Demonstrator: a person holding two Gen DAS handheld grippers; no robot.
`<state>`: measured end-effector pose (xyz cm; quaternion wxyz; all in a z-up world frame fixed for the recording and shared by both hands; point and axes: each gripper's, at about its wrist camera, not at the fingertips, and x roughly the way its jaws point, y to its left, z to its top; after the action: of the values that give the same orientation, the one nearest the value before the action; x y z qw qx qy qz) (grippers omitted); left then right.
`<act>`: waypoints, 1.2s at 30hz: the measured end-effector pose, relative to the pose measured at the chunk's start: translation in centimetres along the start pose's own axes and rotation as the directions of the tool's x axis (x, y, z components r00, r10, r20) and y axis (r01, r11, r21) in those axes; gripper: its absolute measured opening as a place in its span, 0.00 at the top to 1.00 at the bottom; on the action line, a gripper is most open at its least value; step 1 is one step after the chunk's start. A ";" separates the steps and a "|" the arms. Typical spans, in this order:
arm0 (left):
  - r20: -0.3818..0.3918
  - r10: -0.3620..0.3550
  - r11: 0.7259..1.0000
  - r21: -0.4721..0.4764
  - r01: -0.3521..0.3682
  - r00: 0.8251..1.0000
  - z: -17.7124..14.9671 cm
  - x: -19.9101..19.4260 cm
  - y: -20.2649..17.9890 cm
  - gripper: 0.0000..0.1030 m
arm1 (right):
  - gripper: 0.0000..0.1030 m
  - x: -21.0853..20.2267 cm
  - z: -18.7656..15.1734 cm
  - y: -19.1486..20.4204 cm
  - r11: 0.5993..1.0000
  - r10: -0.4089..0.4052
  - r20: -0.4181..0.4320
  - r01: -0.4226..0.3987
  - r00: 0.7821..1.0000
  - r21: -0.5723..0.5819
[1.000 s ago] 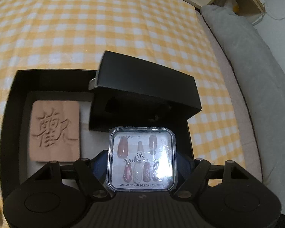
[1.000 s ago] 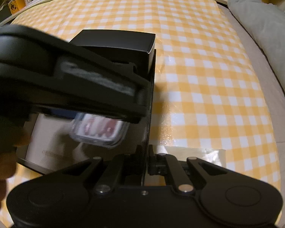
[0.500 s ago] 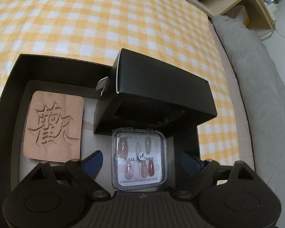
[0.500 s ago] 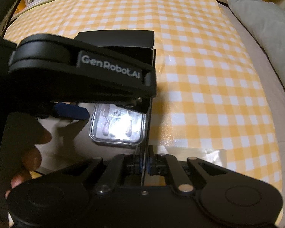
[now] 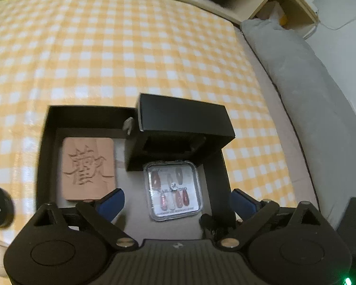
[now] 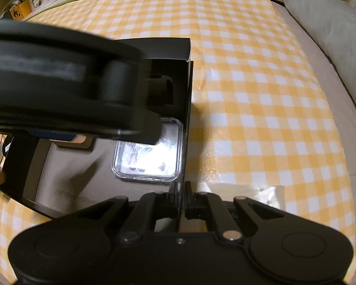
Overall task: Organize rigid objects
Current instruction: 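Carry the nail-tip case into the tray, lower it, open the left tool, then move the left tool to the beige earbud case and grasp it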
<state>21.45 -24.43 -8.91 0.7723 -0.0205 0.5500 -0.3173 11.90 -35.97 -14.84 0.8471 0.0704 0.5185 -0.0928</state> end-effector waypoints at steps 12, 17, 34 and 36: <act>0.072 0.057 0.998 0.020 -0.058 0.996 -0.8 -6.1 3.7 0.00 | 0.95 0.3 -0.1 0.3 1.000 -0.007 -0.009 0.007 1.000 -0.009; 0.095 0.096 0.993 0.061 -0.102 0.991 -1.4 -8.7 5.5 0.00 | 0.95 0.6 -0.1 0.2 1.000 -0.005 -0.018 0.005 1.000 -0.009; 0.093 0.357 0.912 0.180 -0.368 0.930 -4.5 -11.6 13.4 0.00 | 0.95 -0.8 0.2 -0.2 1.000 -0.017 0.041 0.016 0.999 0.012; 0.085 0.369 0.909 0.175 -0.378 0.926 -4.9 -11.3 14.2 0.00 | 0.96 -0.9 0.2 -0.2 1.000 -0.016 0.043 0.015 0.999 0.015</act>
<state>21.69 -5.75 -6.76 0.8305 0.1501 0.4920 -0.2136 11.63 -36.11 -13.91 0.8568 0.0704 0.5000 -0.1047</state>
